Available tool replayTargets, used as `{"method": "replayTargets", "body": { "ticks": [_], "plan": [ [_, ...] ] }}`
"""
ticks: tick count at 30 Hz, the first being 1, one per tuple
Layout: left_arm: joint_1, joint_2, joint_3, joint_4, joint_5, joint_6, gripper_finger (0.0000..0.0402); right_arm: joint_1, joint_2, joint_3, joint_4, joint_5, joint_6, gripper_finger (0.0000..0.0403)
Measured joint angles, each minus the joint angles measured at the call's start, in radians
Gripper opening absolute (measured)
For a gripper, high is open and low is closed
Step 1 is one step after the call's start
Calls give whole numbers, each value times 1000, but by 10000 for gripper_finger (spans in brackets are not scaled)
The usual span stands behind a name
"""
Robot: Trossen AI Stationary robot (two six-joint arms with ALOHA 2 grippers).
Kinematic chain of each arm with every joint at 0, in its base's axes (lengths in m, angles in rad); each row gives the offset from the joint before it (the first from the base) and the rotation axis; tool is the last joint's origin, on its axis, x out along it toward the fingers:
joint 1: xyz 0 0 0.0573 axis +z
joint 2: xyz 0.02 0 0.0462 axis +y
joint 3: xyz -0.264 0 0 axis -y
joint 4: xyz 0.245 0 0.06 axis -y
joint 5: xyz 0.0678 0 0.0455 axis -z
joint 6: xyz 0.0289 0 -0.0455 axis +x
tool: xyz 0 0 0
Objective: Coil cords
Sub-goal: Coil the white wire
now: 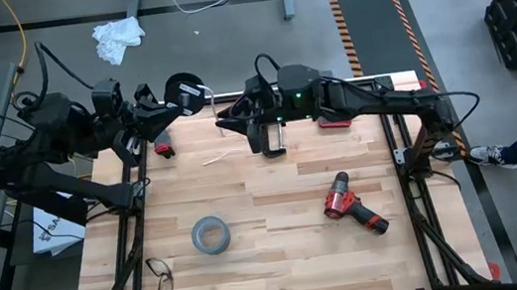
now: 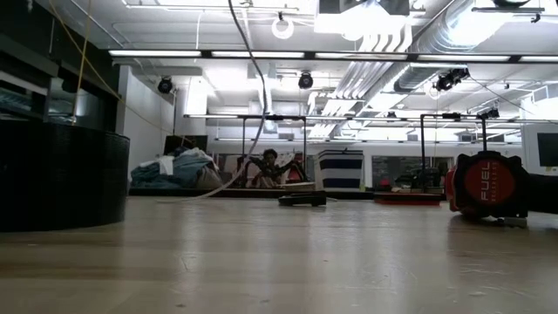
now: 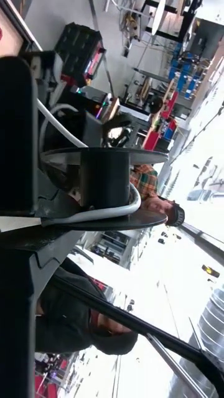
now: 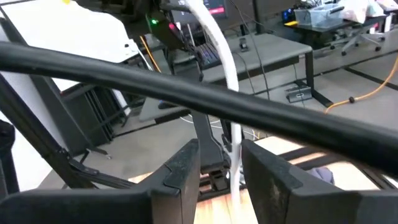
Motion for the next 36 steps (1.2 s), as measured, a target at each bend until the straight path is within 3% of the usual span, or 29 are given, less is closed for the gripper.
{"method": "replayTargets", "body": {
  "ticks": [12,21,32,36],
  "plan": [
    [0,0,0,9,0,0,1,0,14,0,9,12,-16,111],
    [0,0,0,14,0,0,1,0,10,0,51,12,-19,69],
    [0,0,0,34,-18,0,1,0,9,0,61,17,-28,63],
    [0,0,0,41,-17,-1,1,0,9,0,61,18,-61,17]
  ]
}}
